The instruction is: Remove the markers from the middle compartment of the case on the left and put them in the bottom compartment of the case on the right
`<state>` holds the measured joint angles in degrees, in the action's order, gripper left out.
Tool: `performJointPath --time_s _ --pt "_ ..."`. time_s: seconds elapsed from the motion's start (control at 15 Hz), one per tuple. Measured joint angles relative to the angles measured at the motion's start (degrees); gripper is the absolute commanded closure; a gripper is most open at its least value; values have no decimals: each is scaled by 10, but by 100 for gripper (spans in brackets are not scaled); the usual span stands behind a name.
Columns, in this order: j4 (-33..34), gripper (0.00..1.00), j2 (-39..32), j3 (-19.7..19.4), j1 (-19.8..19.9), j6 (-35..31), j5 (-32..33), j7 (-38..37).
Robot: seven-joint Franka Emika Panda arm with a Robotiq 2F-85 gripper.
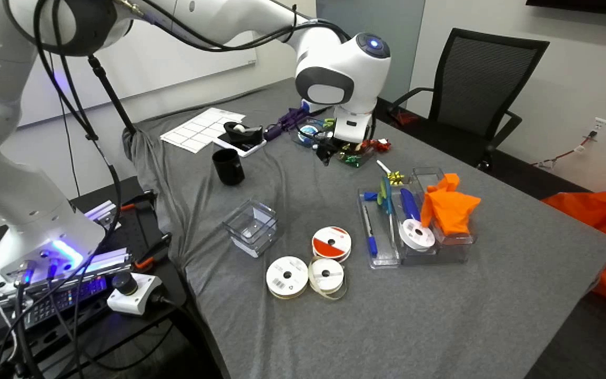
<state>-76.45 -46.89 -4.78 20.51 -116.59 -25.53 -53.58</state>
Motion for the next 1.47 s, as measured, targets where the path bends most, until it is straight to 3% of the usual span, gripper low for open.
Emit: performJointPath --time_s 0.6,1.07,1.47 --pt "-24 0 14 -2 -12 -2 -7 18" --pt "-23 0 7 1 -96 -43 17 26" --pt "-11 0 -22 15 -142 -70 50 112"
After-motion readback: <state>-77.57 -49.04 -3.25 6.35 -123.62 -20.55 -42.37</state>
